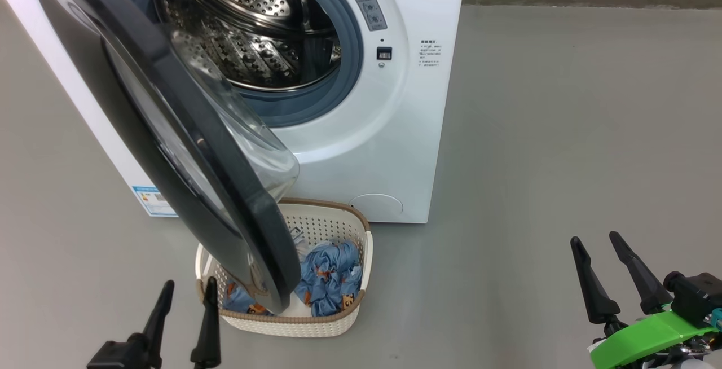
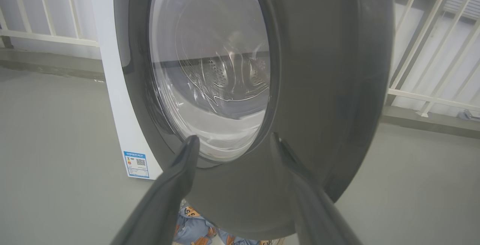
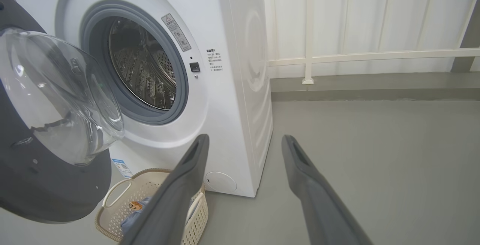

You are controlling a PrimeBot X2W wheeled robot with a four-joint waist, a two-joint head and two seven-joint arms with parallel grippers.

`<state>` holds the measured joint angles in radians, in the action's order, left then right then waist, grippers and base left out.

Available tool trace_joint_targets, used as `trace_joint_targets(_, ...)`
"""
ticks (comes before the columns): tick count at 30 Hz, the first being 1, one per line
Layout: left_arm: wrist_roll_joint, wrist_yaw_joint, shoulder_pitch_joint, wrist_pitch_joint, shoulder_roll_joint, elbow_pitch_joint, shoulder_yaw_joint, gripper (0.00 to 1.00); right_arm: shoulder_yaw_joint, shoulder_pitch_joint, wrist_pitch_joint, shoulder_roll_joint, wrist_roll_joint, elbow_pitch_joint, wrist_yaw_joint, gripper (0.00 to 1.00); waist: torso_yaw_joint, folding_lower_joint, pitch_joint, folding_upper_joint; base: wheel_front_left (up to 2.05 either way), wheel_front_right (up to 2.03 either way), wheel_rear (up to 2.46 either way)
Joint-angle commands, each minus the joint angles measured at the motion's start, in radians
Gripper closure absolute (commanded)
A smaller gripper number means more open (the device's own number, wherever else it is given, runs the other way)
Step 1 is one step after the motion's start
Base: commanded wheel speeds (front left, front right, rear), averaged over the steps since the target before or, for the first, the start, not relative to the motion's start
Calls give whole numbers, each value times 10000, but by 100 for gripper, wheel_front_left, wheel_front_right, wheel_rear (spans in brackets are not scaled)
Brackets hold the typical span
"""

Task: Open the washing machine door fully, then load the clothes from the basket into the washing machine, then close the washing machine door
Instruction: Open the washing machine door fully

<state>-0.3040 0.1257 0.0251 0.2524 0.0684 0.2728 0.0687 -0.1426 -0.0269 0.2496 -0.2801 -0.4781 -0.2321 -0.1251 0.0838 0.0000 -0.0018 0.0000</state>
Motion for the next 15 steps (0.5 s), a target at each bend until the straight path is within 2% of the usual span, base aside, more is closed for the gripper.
trace_joint_targets(1,53,50,318,94,95,-209,-416,45,-72,-28,122,-161,156,279,-56,0,9,0,-12,0,0,0,0)
trace_joint_targets(2,76,50,349,94,87,-255,-451,67,-45,-20,122,-158,184,305,-56,0,15,0,-19,0,0,0,0)
trace_joint_targets(3,89,50,387,94,77,-319,-476,100,-24,-13,122,-158,211,330,-56,0,23,0,-24,0,0,0,0)
trace_joint_targets(10,246,50,627,94,39,-1098,-653,100,27,10,122,-141,241,410,-56,0,88,0,-56,0,0,0,0)
trace_joint_targets(15,499,-23,781,94,-30,-2593,-745,100,31,33,122,-163,258,466,-56,0,143,0,-83,0,0,0,0)
